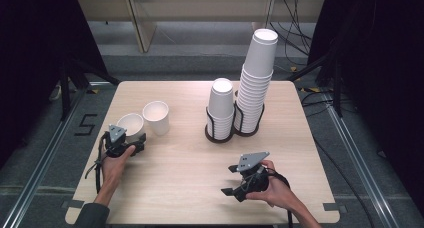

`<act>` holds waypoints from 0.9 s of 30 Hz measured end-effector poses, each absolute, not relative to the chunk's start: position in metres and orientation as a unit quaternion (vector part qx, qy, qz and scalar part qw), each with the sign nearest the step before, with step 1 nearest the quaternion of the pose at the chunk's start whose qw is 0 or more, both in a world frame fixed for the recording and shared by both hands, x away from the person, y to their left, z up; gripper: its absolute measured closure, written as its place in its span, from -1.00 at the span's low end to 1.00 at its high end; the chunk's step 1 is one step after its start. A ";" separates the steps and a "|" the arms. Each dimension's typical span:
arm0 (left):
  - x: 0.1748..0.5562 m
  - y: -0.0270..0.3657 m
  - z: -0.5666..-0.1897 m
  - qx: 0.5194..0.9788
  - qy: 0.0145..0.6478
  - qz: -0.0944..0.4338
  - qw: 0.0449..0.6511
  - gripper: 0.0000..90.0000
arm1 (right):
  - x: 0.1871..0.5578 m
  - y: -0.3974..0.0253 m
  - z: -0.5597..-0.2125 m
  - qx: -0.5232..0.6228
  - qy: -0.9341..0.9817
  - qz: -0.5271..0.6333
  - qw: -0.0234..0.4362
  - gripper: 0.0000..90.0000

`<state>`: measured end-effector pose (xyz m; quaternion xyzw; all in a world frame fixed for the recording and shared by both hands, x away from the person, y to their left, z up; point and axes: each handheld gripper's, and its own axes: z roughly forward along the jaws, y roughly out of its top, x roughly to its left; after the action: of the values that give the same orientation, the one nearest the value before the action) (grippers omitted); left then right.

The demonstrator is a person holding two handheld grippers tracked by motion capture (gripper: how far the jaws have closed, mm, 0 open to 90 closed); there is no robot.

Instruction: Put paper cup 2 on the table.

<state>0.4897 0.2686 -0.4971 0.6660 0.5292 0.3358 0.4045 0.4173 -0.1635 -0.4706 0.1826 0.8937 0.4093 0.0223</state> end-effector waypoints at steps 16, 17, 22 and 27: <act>0.460 0.270 -0.495 0.669 0.559 0.310 0.380 -0.67 | 0.415 -0.171 -0.470 0.182 0.891 0.416 0.035 -0.55; 0.457 0.268 -0.495 0.672 0.559 0.307 0.376 -0.67 | 0.415 -0.172 -0.471 0.185 0.890 0.416 0.031 -0.55; 0.439 0.258 -0.493 0.677 0.549 0.298 0.391 -0.67 | 0.414 -0.176 -0.470 0.191 0.888 0.417 0.035 -0.55; 0.417 0.240 -0.485 0.675 0.520 0.300 0.428 -0.67 | 0.415 -0.182 -0.471 0.213 0.881 0.419 0.046 -0.55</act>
<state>0.4170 0.2397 -0.4848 0.6754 0.5201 0.2998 0.4283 0.4150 -0.1824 -0.4709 0.2132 0.8813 0.4193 0.0457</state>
